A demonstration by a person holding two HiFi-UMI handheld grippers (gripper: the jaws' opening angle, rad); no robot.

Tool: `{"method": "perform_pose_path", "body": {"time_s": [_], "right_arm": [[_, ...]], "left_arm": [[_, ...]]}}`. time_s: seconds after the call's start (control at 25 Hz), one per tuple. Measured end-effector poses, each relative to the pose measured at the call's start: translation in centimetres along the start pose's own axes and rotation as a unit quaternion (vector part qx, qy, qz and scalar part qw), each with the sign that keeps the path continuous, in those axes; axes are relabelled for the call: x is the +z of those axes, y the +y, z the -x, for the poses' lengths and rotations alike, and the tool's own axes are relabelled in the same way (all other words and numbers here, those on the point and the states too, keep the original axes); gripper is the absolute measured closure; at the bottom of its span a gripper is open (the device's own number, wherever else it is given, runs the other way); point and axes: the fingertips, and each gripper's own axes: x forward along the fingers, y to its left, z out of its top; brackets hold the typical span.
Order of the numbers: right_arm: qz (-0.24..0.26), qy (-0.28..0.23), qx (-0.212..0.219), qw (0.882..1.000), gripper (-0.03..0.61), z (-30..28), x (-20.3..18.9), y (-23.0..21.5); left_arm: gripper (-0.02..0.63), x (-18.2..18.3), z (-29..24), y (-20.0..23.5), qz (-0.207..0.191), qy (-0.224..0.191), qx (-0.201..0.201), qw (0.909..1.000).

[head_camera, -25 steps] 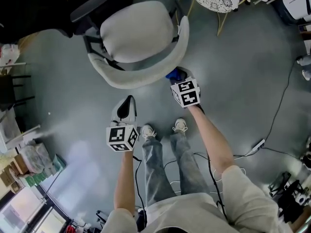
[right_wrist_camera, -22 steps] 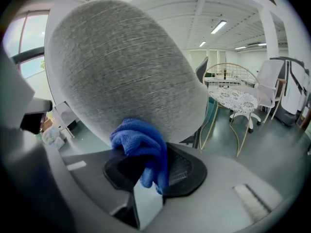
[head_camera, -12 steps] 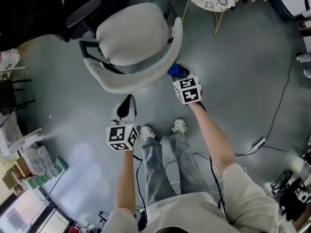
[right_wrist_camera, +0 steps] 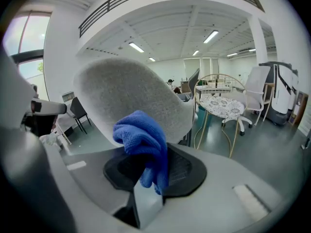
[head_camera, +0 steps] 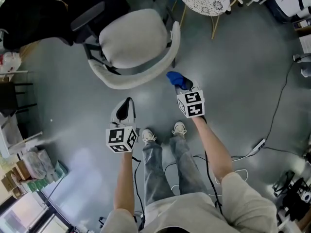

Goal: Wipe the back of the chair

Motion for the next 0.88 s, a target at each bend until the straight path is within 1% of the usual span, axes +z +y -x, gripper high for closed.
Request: {"method": "perform_pose_path", "body": {"time_s": [0.24, 0.4, 0.6, 0.76, 0.88], "right_arm": [[0.003, -0.048, -0.011, 0.999, 0.479, 6.4, 2.4, 1.6], [0.004, -0.058, -0.025, 0.998, 0.479, 10.9, 3.3, 2.1], [-0.005, -0.070, -0.040, 0.997, 0.479, 16.1, 5.0, 3.6], [-0.003, -0.084, -0.050, 0.995, 0.479, 18.8, 7.7, 4.1], [0.008, -0.094, -0.051, 0.994, 0.480, 20.0, 10.3, 4.9]], "left_arm": [[0.612, 1.2, 2.3, -0.8, -0.011, -0.015, -0.003, 0.9998], [0.612, 1.8, 3.9, -1.4, -0.002, -0.024, -0.002, 0.9997], [0.612, 3.1, 6.8, -2.3, -0.007, -0.029, -0.007, 0.9995], [0.612, 4.8, 9.0, -3.6, -0.001, -0.037, -0.018, 0.9991], [0.612, 6.3, 10.7, -4.2, 0.003, -0.042, -0.022, 0.9989]]}}
